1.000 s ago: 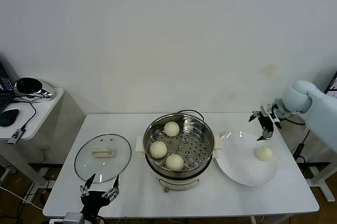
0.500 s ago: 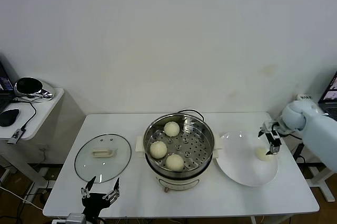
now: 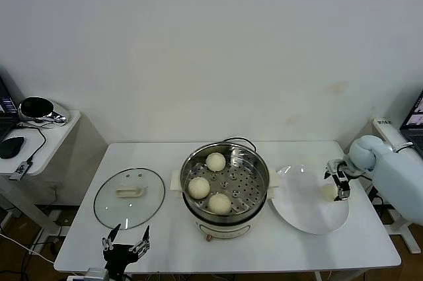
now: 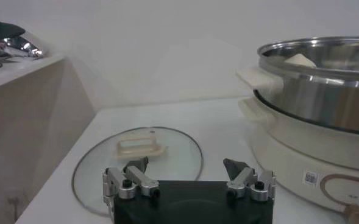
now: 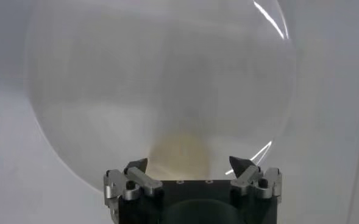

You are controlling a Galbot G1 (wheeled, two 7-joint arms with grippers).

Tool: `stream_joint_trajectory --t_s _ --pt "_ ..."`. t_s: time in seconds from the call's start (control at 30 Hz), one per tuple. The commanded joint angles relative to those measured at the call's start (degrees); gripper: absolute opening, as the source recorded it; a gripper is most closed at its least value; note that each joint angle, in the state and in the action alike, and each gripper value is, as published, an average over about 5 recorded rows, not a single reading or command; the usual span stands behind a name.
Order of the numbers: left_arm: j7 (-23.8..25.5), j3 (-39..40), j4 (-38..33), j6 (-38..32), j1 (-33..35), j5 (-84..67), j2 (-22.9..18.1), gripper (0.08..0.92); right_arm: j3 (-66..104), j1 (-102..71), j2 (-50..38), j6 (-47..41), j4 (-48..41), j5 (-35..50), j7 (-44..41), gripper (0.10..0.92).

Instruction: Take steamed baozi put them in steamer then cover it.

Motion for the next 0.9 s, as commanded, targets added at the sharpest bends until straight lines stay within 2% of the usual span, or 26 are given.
stream_joint_trajectory --t_s 0.03,0.27,0.5,0.63,0.77,0.9 --pt "0.0 0.1 0.4 0.0 -0.1 0.1 0.0 0.823 0.9 -0.9 1.3 0.2 -2.4 -1.8 -0.1 0.823" --pt "0.0 0.1 0.5 0.0 -0.1 0.1 0.0 0.823 1.0 -0.7 1.2 0.2 -2.4 -1.6 -0.2 0.803" --pt "0.0 0.3 0.7 0.0 -0.2 0.2 0.0 0.823 1.1 -0.7 0.9 0.0 -2.2 -1.1 -0.4 0.649" --pt "0.0 0.4 0.8 0.0 -0.3 0.2 0.0 0.823 1.0 -0.4 -0.1 -0.7 -1.2 0.6 -0.6 0.598" --pt "0.0 0.4 0.9 0.0 -0.5 0.2 0.0 0.823 -0.5 1.7 -2.5 -2.6 2.5 4.7 -1.2 0.562" --pt "0.0 0.5 1.0 -0.1 -1.2 0.4 0.0 0.823 -5.6 8.2 -6.2 -5.2 10.4 10.4 -2.4 0.557"
